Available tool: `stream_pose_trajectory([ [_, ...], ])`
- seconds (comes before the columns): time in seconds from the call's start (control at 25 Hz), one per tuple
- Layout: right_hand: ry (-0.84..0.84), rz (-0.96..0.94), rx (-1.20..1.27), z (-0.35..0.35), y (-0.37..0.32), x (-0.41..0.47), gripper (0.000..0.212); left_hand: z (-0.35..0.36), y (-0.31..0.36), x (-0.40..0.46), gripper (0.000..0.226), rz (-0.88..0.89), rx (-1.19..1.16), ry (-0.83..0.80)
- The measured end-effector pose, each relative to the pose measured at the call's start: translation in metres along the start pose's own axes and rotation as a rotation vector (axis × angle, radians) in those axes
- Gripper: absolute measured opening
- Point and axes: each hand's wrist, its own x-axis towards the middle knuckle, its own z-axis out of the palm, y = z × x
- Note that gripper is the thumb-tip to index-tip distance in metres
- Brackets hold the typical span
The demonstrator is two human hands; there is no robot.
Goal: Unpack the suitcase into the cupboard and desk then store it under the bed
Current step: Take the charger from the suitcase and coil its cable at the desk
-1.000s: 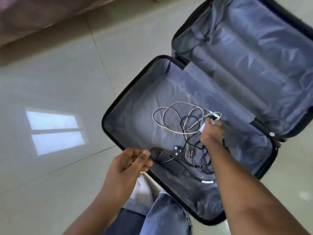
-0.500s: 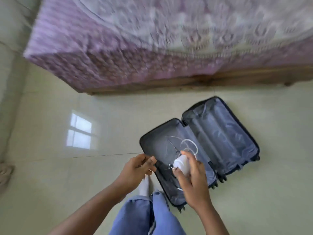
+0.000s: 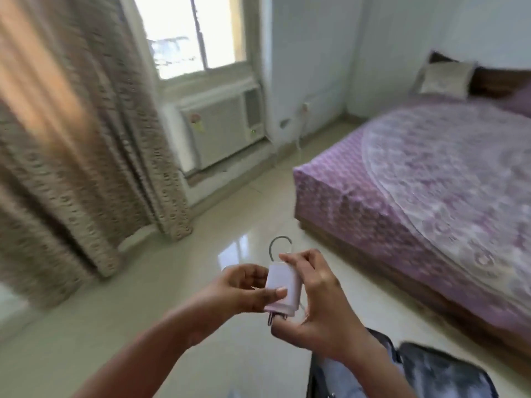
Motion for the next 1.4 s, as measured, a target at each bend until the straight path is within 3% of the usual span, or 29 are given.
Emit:
stream_pose_trajectory([
  [0.12, -0.288, -0.188, 0.157, 0.03, -0.07, 0.027, 0.082, -0.048, -0.002, -0.094, 0.048, 0.064, -0.196, 0.157],
  [0.24, -0.591, -0.285, 0.432, 0.08, -0.143, 0.042, 0.073, -0.09, -0.02, -0.199, 0.037, 0.114, -0.421, 0.375],
  [0.32, -0.663, -0.44, 0.414, 0.133, -0.201, 0.037, 0.075, -0.108, -0.037, -0.275, 0.037, 0.177, -0.482, 0.532],
  [0.48, -0.7, -0.845, 0.199, 0.256, -0.331, -0.015, 0.093, -0.125, -0.073, -0.419, 0.036, 0.251, -0.357, 0.814],
  [0.56, -0.86, -0.953, 0.215, 0.314, -0.396, -0.05, 0.093, -0.136, -0.101, -0.495, 0.039, 0.244, -0.349, 1.002],
  [0.72, -1.316, -0.868, 0.415, 0.402, -0.499, -0.087, 0.08, -0.155, -0.159, -0.631, 0.043, 0.198, -0.617, 1.29],
  [0.84, -1.222, -0.903, 0.44, 0.482, -0.561, -0.102, 0.072, -0.165, -0.19, -0.709, 0.041, 0.235, -0.736, 1.345],
  [0.96, -1.427, -0.992, 0.453, 0.578, -0.622, -0.138, 0.071, -0.191, -0.215, -0.771, 0.04, 0.271, -0.816, 1.372],
  [1.08, -1.707, -0.88, 0.536, 0.661, -0.669, -0.169, 0.032, -0.233, -0.24, -0.83, 0.047, 0.213, -0.794, 1.546],
  [1.16, -1.717, -0.789, 0.642, 0.705, -0.692, -0.178, 0.016, -0.255, -0.251, -0.864, 0.035, 0.051, -0.73, 1.668],
  [1.24, -1.684, -0.747, 0.743, 0.748, -0.728, -0.18, 0.019, -0.278, -0.26, -0.893, 0.025, -0.059, -0.665, 1.705],
  [1.32, -1.674, -0.817, 0.772, 0.783, -0.766, -0.184, 0.021, -0.304, -0.265, -0.912, 0.026, -0.016, -0.659, 1.704],
  [1.4, -1.637, -0.891, 0.821, 0.813, -0.801, -0.193, 0.024, -0.331, -0.273, -0.931, 0.034, 0.104, -0.704, 1.815],
])
